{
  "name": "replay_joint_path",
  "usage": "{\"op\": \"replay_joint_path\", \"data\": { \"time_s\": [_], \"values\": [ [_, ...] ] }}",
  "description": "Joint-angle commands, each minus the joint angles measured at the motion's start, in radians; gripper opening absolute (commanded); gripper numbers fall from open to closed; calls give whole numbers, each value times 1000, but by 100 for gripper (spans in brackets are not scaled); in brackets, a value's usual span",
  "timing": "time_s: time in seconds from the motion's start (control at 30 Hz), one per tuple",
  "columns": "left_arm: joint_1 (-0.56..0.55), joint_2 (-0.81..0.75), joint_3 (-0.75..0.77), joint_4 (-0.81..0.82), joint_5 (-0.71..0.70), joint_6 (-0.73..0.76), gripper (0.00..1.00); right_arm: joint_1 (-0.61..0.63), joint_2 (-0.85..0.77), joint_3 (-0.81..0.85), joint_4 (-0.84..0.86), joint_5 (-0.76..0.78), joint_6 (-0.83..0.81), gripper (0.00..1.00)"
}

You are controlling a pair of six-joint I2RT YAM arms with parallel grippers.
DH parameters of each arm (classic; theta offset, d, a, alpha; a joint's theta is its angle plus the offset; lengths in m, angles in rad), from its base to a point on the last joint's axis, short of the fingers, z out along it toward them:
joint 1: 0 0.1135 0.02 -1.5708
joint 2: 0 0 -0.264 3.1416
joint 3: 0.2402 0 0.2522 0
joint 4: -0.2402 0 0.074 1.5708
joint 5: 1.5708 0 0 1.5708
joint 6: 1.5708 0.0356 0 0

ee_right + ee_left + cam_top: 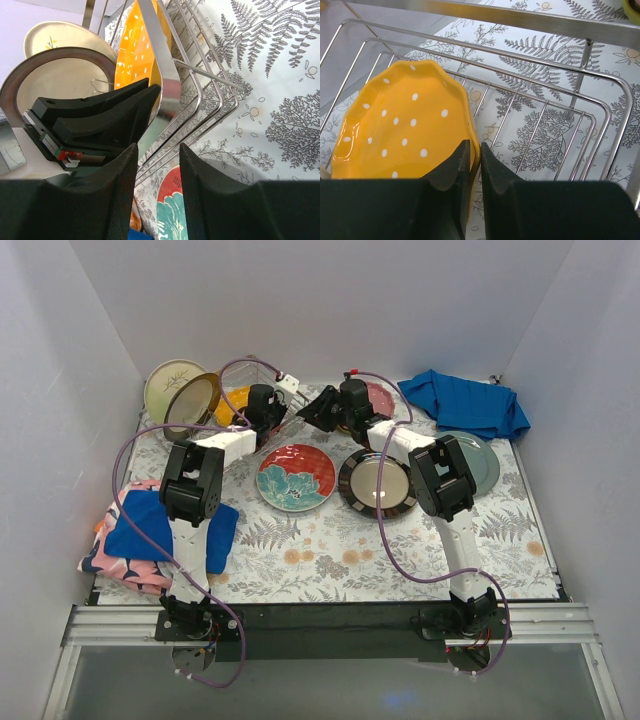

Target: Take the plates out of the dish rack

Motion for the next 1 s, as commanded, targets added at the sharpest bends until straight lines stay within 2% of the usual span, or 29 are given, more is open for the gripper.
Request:
{"op": "replay_joint_path", "data": {
  "time_s": [0.0,0.17,0.47,0.97],
  "values": [
    [-38,-110,7,24,-94,19,0,1,-72,-42,71,43,6,45],
    [-37,-107,11,29,-95,5,0,3,-86,-64,106,9,15,46],
    [-35,-96,25,50,-191,28,0,1,-89,-49,142,6,24,49],
    [-35,-94,48,78,-269,45,0,4,35,50,125,7,59,50]
  ]
}}
